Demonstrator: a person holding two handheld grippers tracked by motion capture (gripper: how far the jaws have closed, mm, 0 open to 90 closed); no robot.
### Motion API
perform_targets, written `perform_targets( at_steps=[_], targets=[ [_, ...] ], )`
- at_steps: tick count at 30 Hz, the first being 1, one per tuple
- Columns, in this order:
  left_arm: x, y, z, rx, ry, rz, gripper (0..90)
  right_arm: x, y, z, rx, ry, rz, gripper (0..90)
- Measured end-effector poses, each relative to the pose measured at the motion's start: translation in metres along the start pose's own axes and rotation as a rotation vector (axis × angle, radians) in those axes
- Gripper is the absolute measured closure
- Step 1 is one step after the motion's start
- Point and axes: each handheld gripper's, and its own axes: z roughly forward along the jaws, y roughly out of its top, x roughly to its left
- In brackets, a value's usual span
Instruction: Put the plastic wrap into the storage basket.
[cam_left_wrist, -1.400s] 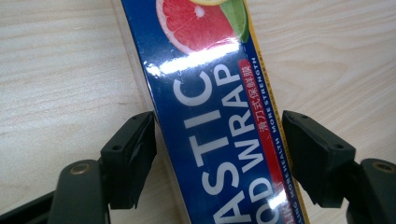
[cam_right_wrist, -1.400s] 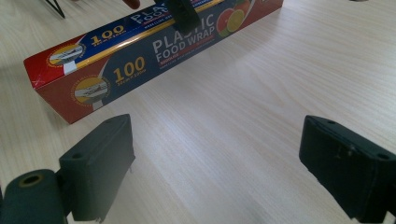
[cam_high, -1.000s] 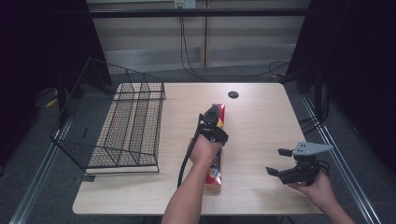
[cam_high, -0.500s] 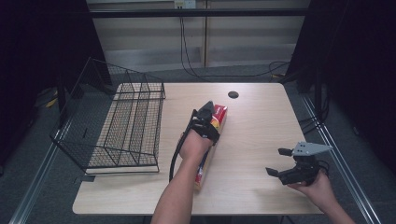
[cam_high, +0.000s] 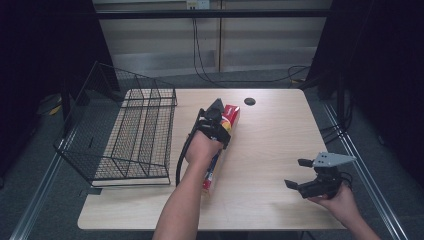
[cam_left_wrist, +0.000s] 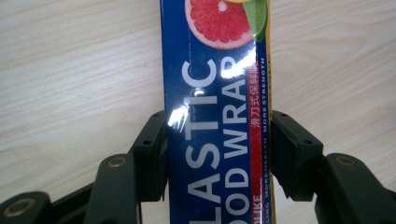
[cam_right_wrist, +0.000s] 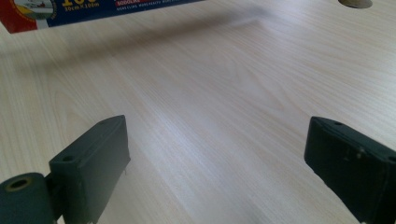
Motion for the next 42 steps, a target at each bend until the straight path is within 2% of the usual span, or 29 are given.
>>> perform_targets(
  at_steps=[5, 10, 12, 17, 21, 24, 33, 35, 38, 42],
  targets=[
    [0.001, 0.001, -0.008, 0.001, 0.016, -0.003, 45.1, -0.001, -0.001, 0.0, 0.001, -0.001, -0.006, 6.4],
    [0.005, 0.003, -0.02, 0.006, 0.009, -0.001, 45.1, 0.0, -0.001, 0.0, 0.001, 0.002, -0.005, 6.2],
    [0.006, 0.004, -0.022, 0.002, 0.009, -0.015, 45.1, 0.0, 0.0, 0.0, 0.004, 0.002, -0.003, 5.9],
    [0.01, 0.005, -0.027, 0.017, 0.007, -0.006, 45.1, 0.0, 0.0, 0.0, 0.001, 0.006, 0.001, 5.9],
    [0.014, 0.005, -0.033, 0.007, -0.012, -0.04, 45.2, 0.0, -0.001, -0.001, 0.001, 0.004, 0.003, 5.9],
    [0.016, 0.006, -0.038, 0.015, 0.003, -0.019, 45.2, 0.0, 0.0, -0.001, 0.0, 0.005, 0.002, 5.9],
    [0.022, 0.008, -0.058, 0.002, 0.013, -0.05, 45.1, 0.0, 0.0, 0.0, 0.0, 0.004, -0.005, 6.0],
    [0.027, 0.007, -0.062, 0.004, -0.007, -0.063, 45.2, 0.001, 0.0, -0.001, 0.0, 0.006, 0.004, 6.1],
    [0.031, 0.006, -0.067, -0.005, -0.006, -0.078, 45.2, 0.0, 0.0, -0.001, -0.001, 0.005, 0.004, 6.1],
    [0.033, 0.007, -0.073, -0.001, 0.003, -0.076, 45.3, 0.0, 0.0, -0.001, -0.001, 0.005, 0.002, 6.0]
  ],
)
